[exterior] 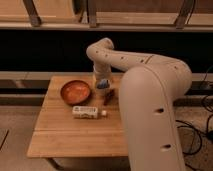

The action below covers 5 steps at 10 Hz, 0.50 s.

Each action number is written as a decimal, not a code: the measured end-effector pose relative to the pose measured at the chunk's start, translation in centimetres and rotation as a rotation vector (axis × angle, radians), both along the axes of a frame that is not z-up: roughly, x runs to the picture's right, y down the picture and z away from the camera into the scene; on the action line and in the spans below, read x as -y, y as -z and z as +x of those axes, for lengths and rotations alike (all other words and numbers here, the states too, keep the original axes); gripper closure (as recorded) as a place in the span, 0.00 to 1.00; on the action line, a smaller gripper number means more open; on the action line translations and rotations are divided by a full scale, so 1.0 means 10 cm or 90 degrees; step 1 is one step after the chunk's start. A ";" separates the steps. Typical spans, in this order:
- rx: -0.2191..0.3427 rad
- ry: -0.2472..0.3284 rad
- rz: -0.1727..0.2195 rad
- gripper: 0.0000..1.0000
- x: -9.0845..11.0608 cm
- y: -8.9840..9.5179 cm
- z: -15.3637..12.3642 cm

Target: Wipe the white sponge on the table

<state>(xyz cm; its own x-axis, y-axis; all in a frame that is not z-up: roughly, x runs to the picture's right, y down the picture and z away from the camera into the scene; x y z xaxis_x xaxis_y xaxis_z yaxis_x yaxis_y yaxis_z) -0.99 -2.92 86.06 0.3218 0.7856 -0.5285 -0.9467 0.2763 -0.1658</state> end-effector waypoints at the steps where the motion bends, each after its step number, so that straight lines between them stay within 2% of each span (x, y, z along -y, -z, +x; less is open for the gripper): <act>1: 0.002 -0.006 -0.005 0.64 -0.01 0.00 0.00; 5: -0.002 -0.027 -0.020 0.99 -0.07 0.00 0.06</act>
<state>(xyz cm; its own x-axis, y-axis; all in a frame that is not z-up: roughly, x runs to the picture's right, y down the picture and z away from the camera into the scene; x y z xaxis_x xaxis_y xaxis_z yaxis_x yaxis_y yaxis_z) -0.41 -2.25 86.08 0.2859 0.7818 -0.5541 -0.9583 0.2299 -0.1700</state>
